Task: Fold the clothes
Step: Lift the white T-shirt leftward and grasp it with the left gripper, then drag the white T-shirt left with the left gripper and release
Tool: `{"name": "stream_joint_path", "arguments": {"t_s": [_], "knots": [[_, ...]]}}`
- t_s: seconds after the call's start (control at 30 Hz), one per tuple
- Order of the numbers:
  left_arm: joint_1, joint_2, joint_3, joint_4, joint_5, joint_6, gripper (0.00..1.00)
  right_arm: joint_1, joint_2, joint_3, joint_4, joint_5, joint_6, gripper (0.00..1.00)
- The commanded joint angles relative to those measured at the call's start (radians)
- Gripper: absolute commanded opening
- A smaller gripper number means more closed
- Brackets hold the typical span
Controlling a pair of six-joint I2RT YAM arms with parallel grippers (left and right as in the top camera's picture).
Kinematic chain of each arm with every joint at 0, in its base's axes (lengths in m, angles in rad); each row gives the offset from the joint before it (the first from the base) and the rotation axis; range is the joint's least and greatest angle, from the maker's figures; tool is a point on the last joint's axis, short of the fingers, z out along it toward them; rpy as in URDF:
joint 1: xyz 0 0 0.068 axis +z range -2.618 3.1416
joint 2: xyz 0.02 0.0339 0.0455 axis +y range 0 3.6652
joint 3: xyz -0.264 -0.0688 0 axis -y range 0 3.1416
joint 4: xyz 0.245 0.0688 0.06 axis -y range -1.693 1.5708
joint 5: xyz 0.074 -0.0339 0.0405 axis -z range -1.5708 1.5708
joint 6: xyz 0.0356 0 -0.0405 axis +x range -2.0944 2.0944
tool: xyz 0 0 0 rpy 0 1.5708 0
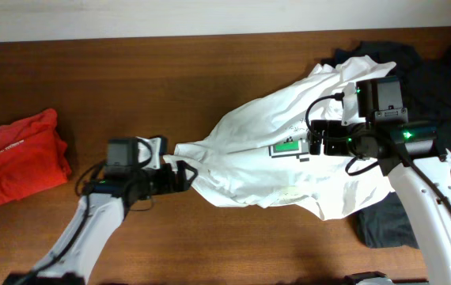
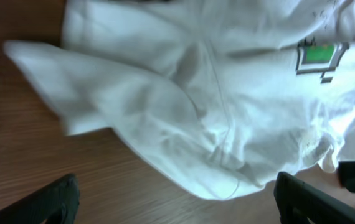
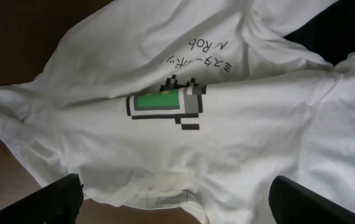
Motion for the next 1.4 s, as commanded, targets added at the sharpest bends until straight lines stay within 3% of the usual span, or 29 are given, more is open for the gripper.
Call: {"name": "stream_joint_path", "arguments": {"t_s": [0.0,0.1,0.2,0.33,0.4,0.43,0.6,0.87,1.0,1.03,1.1,1.2,1.37], "knots": [[-0.077,0.109,0.017,0.064,0.013,-0.164,0.99,-0.006,-0.002,0.011,-0.006,0.012,0.012,0.99],[-0.117,0.179,0.017,0.105,-0.044,-0.256,0.99,-0.006,-0.002,0.011,-0.013,0.013,0.012,0.98],[-0.162,0.239,0.017,0.171,-0.093,-0.272,0.97,-0.006,-0.002,0.011,-0.021,0.013,0.012,0.99],[-0.199,0.278,0.017,0.298,-0.095,-0.271,0.32,-0.006,-0.002,0.011,-0.022,0.013,0.012,0.99],[-0.201,0.281,0.017,0.356,-0.109,-0.271,0.08,-0.006,-0.002,0.011,-0.027,0.013,0.012,0.98],[-0.200,0.281,0.018,0.410,-0.133,-0.271,0.01,-0.006,-0.002,0.011,-0.031,0.017,0.012,0.99],[-0.151,0.272,0.036,0.515,-0.143,-0.228,0.00,-0.006,-0.002,0.011,-0.032,0.021,0.012,0.99],[0.176,0.218,0.288,0.315,-0.175,-0.130,0.01,-0.006,-0.002,0.011,-0.050,0.047,0.012,0.99],[0.375,0.222,0.478,0.377,-0.253,-0.081,0.01,-0.006,-0.002,0.011,-0.050,0.047,0.012,0.99],[0.397,0.222,0.502,0.386,-0.251,-0.075,0.05,-0.006,-0.002,0.011,-0.050,0.046,0.012,0.99],[0.422,0.224,0.534,0.384,-0.244,-0.076,0.99,-0.006,-0.002,0.011,-0.050,0.046,0.012,0.99],[0.414,0.224,0.533,0.304,-0.244,-0.076,0.99,-0.006,-0.002,0.011,-0.053,0.046,0.012,0.99],[0.349,0.226,0.533,-0.070,-0.240,-0.076,0.99,-0.006,-0.002,0.011,-0.061,0.047,0.011,0.99]]}}
